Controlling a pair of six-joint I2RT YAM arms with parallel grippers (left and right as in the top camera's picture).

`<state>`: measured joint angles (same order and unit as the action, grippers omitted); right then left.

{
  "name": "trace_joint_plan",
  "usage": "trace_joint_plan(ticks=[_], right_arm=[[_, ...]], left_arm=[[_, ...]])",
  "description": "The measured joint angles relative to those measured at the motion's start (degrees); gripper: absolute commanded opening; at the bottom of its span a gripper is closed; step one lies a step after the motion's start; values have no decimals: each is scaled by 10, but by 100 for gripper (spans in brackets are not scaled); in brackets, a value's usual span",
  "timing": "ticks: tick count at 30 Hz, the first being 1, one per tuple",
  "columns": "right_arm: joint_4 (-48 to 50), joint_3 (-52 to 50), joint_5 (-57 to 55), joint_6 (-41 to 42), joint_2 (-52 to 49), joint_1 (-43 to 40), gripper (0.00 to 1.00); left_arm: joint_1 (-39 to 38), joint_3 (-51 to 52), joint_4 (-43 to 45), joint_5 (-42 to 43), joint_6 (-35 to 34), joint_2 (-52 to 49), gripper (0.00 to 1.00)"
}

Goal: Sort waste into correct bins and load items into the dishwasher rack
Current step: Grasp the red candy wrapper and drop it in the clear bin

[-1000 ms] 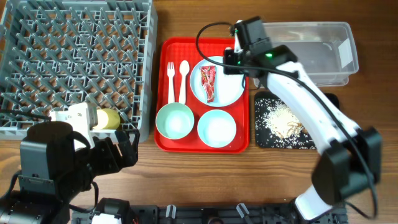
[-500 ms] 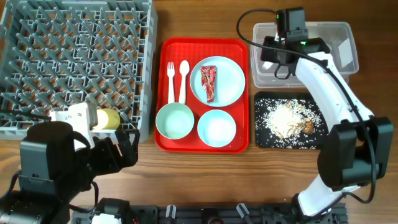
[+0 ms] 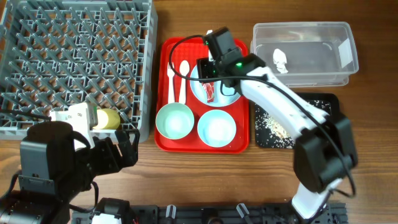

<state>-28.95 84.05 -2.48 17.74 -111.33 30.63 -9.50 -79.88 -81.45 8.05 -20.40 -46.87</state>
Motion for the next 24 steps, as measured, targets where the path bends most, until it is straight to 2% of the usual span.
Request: trace_joint_plan(ticks=[3, 6, 7, 13, 17, 20, 23, 24], right_arm=[[13, 0, -13, 9, -66, -2, 50], [12, 0, -14, 16, -103, -2, 21], [12, 0, -14, 16, -105, -2, 4], [-16, 0, -12, 17, -89, -13, 4], [-24, -2, -9, 17, -4, -58, 4], [-19, 1, -8, 17, 118, -145, 4], [-19, 8, -10, 16, 144, -215, 4], [-23, 8, -10, 9, 137, -238, 16]], left_arm=[[0, 0, 0, 0, 0, 0, 100], [0, 0, 0, 0, 0, 0, 100], [0, 0, 0, 0, 0, 0, 100], [0, 0, 0, 0, 0, 0, 100], [0, 0, 0, 0, 0, 0, 100], [0, 0, 0, 0, 0, 0, 100], [0, 0, 0, 0, 0, 0, 100], [0, 0, 0, 0, 0, 0, 100]])
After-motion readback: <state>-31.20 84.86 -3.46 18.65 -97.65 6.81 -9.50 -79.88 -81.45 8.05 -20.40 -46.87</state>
